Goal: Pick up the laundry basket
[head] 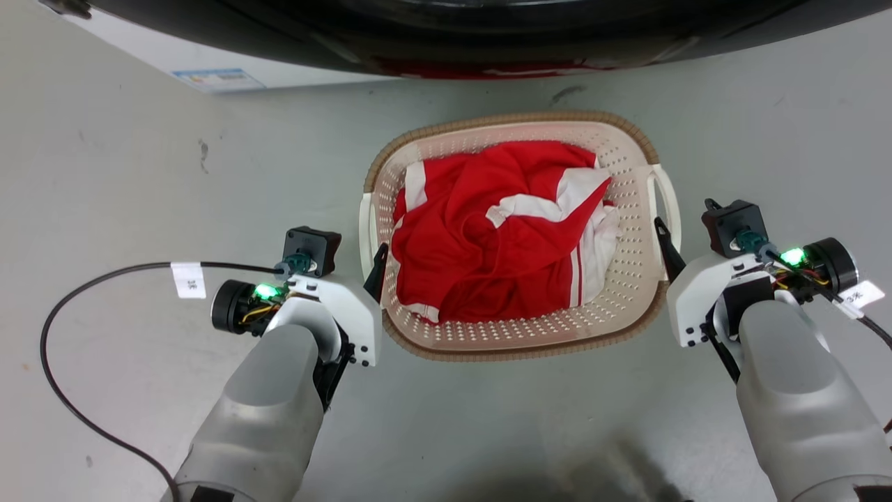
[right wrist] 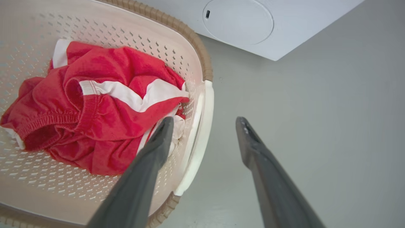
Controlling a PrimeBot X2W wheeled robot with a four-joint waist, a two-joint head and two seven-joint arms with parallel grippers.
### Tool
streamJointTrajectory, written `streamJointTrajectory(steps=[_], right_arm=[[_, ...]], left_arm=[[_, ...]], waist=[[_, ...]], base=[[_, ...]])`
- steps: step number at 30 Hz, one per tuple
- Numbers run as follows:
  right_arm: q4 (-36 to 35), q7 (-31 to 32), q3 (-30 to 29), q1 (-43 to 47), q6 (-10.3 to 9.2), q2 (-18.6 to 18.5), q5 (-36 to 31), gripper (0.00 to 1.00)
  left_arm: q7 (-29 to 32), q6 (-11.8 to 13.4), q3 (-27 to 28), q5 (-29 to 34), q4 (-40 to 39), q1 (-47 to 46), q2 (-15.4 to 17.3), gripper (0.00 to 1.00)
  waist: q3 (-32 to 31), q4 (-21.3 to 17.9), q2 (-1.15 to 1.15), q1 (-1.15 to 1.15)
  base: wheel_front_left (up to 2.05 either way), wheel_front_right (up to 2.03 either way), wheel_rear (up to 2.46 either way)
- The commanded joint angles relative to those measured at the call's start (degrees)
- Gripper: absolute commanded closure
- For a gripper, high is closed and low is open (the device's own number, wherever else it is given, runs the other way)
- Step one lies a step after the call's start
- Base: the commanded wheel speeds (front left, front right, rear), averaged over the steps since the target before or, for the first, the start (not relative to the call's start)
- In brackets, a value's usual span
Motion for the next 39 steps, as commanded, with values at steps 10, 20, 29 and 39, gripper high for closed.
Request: streamJointTrajectory(steps=[10,20,29,39], right_arm=[[6.2,-0.1,-5.1,-5.5,-0.06,-0.2,-3.9,0.0],[8.5,-0.1,-8.4,-8.2,-0.06,0.3,-6.6,0.0],[9.3,-0.1,-10.0,-9.4,-0.06,0.9,-8.5,0.0],[10.6,-0.1,-10.1,-10.3,-0.06,1.3,-9.3,1.0]], left_arm=[[-0.2,-0.1,-4.7,-3.6,1.9,-5.0,0.1,0.0],[-0.2,-0.1,-8.5,-6.3,2.6,-7.9,0.1,0.0],[-0.2,-0.1,-11.1,-7.9,3.2,-9.7,0.1,0.0],[-0.1,-0.4,-14.8,-9.9,4.9,-10.8,0.2,1.0]], waist=[[5.7,0.9,0.0,-0.01],[9.6,1.4,0.0,-0.01],[11.3,1.4,0.0,-0.01],[11.3,1.2,0.0,-0.01]], base=[[0.0,0.0,0.0],[0.0,0.0,0.0],[0.0,0.0,0.0],[0.0,0.0,0.0]])
